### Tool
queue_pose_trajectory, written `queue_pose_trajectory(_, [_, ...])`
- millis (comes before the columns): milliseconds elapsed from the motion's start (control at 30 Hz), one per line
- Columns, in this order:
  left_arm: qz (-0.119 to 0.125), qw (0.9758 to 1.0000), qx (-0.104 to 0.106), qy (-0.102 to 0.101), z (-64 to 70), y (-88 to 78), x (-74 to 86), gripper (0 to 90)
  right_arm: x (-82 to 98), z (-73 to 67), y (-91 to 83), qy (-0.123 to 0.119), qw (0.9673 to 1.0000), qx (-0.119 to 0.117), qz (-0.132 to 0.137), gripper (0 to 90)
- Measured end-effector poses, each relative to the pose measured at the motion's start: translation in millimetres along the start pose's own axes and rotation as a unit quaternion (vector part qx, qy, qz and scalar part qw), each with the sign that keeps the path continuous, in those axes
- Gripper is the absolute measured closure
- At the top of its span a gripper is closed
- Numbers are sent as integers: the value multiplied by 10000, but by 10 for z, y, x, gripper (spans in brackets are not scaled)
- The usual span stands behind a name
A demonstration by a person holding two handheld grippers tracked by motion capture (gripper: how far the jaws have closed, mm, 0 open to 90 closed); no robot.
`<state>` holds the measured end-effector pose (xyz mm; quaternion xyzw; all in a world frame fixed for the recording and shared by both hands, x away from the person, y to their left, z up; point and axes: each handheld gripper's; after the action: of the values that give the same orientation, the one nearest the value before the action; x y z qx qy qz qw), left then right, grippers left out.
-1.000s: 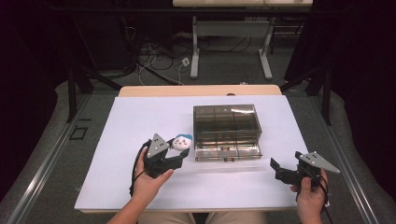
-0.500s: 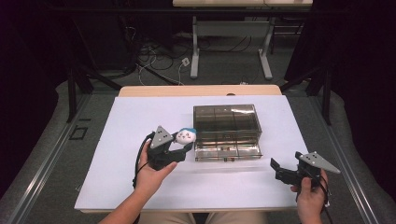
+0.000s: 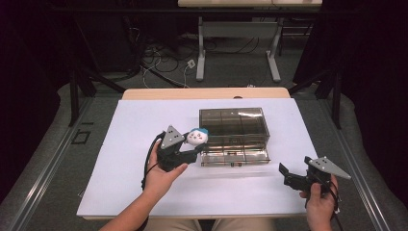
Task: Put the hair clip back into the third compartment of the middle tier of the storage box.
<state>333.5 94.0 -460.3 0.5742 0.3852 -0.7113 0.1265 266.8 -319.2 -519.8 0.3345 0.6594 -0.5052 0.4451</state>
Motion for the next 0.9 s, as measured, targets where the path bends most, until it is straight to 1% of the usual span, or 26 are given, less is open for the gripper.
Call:
queue_pose_trajectory(100, [5,10000,18,-17,19,16,-24,389,2,2,-1,-8,10000,-1,2,6])
queue_pose_trajectory(133, [-5,10000,21,8,19,23,-31,389,3,-3,-7,7,10000,6,-45,6])
queue_pose_trajectory(167, [-14,10000,27,36,19,29,-37,389,9,-2,-6,2,10000,-7,-21,6])
queue_pose_trajectory(233, [-16,10000,34,33,21,38,-44,389,12,2,-8,-28,10000,-6,-20,6])
queue_pose_trajectory(267, [-14,10000,36,47,23,47,-52,389,9,2,-27,18,10000,14,-33,6])
queue_pose_trajectory(333, [-9,10000,62,48,31,64,-69,389,8,9,-41,13,10000,43,-7,6])
queue_pose_trajectory(367, [-12,9999,74,90,40,83,-89,389,10,14,-50,-2,10000,56,-19,6])
queue_pose_trajectory(433, [-10,9999,81,112,47,96,-99,389,15,16,-47,24,10000,24,0,6])
queue_pose_trajectory(467, [-32,9998,95,164,59,121,-122,389,17,24,-51,22,10000,47,3,6])
queue_pose_trajectory(667, [-66,9997,104,214,75,177,-163,389,16,20,-64,28,10000,48,25,6])
queue_pose_trajectory(733, [-125,9995,80,292,73,199,-182,389,10,18,-60,25,10000,64,33,6])
queue_pose_trajectory(800, [-132,9994,74,301,76,207,-188,389,11,19,-52,18,10000,58,77,6])
queue_pose_trajectory(833, [-136,9994,85,312,79,217,-195,389,9,8,-49,13,10000,43,-8,6])
queue_pose_trajectory(867, [-119,9995,85,274,90,229,-201,389,7,3,-44,6,10000,45,-23,6])
queue_pose_trajectory(900, [-147,9993,71,346,98,249,-219,389,5,2,-44,-11,10000,33,-53,6])
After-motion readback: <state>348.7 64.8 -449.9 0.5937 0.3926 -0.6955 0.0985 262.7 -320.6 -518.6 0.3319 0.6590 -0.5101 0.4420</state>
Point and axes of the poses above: each handheld gripper's, and its own axes: y roughly forward along the jaws, x roughly out of its underside, z roughly to its right, and after that the axes turned 1 degree about z, right-handed
